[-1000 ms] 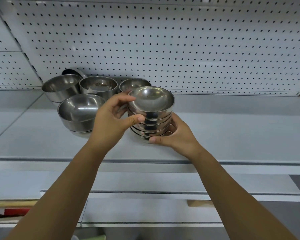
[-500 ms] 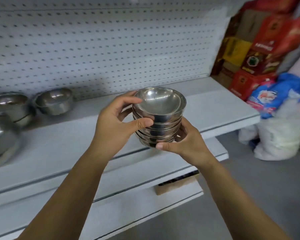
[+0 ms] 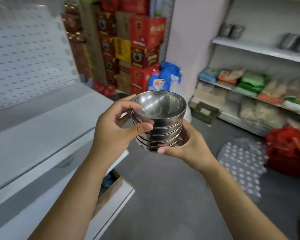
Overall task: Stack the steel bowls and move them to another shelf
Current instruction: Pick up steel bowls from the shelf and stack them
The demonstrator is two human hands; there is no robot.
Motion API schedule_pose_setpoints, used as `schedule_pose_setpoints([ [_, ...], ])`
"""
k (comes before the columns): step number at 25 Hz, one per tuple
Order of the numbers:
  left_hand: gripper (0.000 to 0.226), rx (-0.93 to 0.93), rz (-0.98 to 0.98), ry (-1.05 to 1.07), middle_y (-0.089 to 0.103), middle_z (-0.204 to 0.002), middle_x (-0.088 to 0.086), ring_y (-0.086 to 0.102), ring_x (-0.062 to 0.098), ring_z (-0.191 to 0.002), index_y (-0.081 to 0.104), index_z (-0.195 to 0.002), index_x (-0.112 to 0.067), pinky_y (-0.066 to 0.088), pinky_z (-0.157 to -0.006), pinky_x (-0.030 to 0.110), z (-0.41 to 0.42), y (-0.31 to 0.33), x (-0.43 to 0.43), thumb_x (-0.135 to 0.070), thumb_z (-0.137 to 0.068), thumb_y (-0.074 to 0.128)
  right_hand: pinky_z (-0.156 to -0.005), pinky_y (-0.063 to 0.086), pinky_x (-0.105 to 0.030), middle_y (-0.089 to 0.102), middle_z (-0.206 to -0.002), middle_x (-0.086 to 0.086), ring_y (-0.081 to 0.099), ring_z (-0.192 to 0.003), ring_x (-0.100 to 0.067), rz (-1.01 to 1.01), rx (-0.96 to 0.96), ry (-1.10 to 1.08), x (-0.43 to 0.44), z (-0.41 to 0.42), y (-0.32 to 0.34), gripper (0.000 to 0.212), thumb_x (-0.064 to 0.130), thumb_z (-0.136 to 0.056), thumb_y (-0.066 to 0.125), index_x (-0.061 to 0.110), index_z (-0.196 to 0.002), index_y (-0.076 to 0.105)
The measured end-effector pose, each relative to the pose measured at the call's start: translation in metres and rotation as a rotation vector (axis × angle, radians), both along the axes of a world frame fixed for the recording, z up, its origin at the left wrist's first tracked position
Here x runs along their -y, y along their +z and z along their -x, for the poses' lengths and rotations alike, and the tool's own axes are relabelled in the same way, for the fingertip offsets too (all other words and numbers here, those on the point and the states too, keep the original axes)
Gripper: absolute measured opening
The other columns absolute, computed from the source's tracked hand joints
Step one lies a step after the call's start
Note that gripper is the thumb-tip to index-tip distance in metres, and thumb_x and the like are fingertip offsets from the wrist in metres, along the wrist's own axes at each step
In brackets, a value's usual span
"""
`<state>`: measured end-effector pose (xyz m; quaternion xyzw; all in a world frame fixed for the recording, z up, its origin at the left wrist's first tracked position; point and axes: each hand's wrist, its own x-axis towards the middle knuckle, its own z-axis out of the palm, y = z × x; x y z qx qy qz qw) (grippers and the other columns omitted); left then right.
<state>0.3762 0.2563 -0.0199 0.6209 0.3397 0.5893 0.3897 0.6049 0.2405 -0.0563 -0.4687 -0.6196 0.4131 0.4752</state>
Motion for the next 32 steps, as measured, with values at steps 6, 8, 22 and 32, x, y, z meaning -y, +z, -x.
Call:
schedule_pose_setpoints([
  [6, 0.046, -0.03, -0.01, -0.186, 0.068, -0.13, -0.004, 0.063, 0.018, -0.126, 0.068, -0.1, -0.018, 0.05, -0.109, 0.043, -0.109, -0.001, -0.073, -0.025, -0.064, 0.094, -0.114, 0.047, -0.051, 0.071, -0.132, 0.003, 0.065, -0.128, -0.018, -0.012, 0.018, -0.195, -0.028, -0.101, -0.002, 0.091, 0.022, -0.061, 0.1, 0.018, -0.141, 0.057],
  [8, 0.046, -0.035, -0.006, -0.24, 0.068, -0.13, -0.003, 0.063, 0.016, -0.126, 0.067, -0.101, -0.014, 0.05, -0.109, 0.042, -0.137, -0.002, -0.11, -0.022, -0.065, 0.094, -0.114, 0.047, -0.051, 0.072, -0.131, 0.002, 0.065, -0.127, -0.018, -0.01, 0.007, -0.24, -0.051, -0.124, -0.004, 0.089, 0.02, -0.062, 0.1, 0.018, -0.14, 0.058],
  [22, 0.053, -0.114, -0.048, -0.563, 0.068, -0.132, -0.006, 0.062, 0.016, -0.128, 0.067, -0.108, -0.026, 0.049, -0.109, 0.04, -0.32, 0.033, -0.408, -0.035, -0.062, 0.092, -0.105, 0.052, -0.032, 0.075, -0.125, 0.003, 0.068, -0.122, -0.014, -0.096, -0.099, -0.548, -0.286, -0.264, 0.016, 0.082, 0.012, -0.061, 0.097, 0.019, -0.134, 0.061],
  [32, 0.063, -0.125, 0.049, -0.725, 0.066, -0.134, -0.001, 0.062, 0.013, -0.127, 0.063, -0.12, -0.018, 0.051, -0.108, 0.032, -0.492, 0.008, -0.523, -0.019, -0.065, 0.094, -0.109, 0.052, -0.043, 0.075, -0.123, 0.007, 0.069, -0.12, -0.012, -0.03, -0.042, -0.714, -0.382, -0.415, -0.008, 0.079, 0.018, -0.062, 0.098, 0.022, -0.133, 0.062],
])
